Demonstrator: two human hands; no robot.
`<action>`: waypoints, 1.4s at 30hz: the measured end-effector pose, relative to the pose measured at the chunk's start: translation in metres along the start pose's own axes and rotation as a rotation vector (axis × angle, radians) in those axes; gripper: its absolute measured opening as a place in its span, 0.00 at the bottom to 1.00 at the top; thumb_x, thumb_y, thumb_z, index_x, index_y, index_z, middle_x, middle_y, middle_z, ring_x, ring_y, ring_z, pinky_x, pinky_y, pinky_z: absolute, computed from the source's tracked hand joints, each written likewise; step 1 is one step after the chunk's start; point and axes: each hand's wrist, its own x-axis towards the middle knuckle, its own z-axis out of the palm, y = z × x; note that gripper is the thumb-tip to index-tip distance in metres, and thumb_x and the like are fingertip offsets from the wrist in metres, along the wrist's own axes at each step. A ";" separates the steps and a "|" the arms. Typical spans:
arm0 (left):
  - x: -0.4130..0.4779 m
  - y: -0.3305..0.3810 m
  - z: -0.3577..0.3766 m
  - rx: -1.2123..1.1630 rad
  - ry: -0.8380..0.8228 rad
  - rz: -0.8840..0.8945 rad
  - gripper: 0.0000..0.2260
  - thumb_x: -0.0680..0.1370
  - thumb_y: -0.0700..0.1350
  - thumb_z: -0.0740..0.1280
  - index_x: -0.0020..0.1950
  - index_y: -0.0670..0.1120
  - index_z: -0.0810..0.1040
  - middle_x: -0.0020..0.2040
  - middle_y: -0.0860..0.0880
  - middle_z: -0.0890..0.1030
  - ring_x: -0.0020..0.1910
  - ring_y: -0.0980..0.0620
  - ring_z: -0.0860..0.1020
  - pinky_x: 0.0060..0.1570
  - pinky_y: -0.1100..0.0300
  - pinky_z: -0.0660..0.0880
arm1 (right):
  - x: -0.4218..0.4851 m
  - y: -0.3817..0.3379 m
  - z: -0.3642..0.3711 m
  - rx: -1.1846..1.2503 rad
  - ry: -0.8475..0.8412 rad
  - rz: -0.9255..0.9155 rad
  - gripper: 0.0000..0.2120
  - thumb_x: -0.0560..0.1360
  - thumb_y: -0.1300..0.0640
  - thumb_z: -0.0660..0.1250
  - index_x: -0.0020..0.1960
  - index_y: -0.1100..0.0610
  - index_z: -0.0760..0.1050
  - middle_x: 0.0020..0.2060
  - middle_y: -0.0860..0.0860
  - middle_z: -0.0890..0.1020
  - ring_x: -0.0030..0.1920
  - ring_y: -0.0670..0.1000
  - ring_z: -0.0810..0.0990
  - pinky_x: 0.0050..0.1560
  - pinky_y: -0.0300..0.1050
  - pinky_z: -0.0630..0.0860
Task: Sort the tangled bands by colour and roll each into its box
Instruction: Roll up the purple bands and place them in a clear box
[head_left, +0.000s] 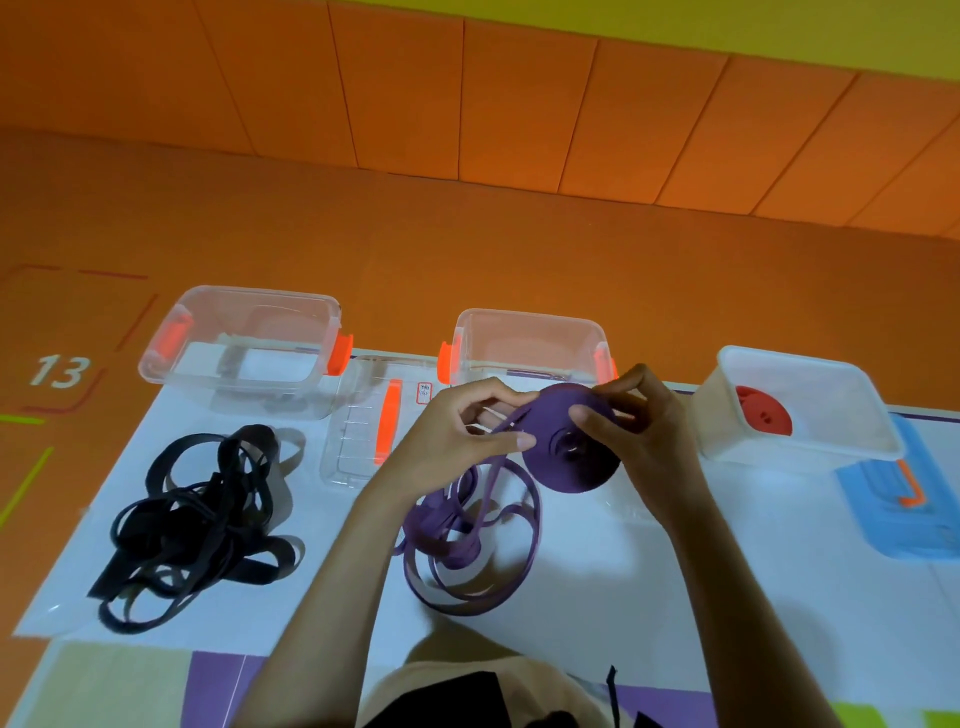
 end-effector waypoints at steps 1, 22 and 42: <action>0.000 -0.001 -0.002 0.007 0.008 0.004 0.14 0.75 0.44 0.81 0.57 0.57 0.86 0.53 0.54 0.87 0.48 0.56 0.83 0.51 0.61 0.80 | -0.001 0.002 0.000 -0.004 -0.028 0.020 0.15 0.70 0.51 0.82 0.47 0.47 0.75 0.48 0.52 0.88 0.51 0.56 0.88 0.37 0.46 0.84; -0.012 -0.010 0.002 -0.100 0.153 0.043 0.10 0.75 0.41 0.80 0.54 0.50 0.85 0.54 0.49 0.87 0.54 0.49 0.87 0.51 0.59 0.82 | 0.000 0.015 0.016 -0.017 0.017 -0.044 0.11 0.70 0.51 0.82 0.45 0.45 0.80 0.47 0.53 0.86 0.50 0.57 0.87 0.40 0.49 0.85; -0.012 -0.005 0.003 -0.082 0.060 0.034 0.18 0.73 0.44 0.82 0.60 0.53 0.83 0.54 0.50 0.87 0.54 0.46 0.86 0.52 0.50 0.85 | -0.005 0.015 0.011 -0.021 -0.152 0.016 0.17 0.74 0.54 0.79 0.60 0.44 0.80 0.56 0.45 0.86 0.56 0.51 0.86 0.42 0.42 0.83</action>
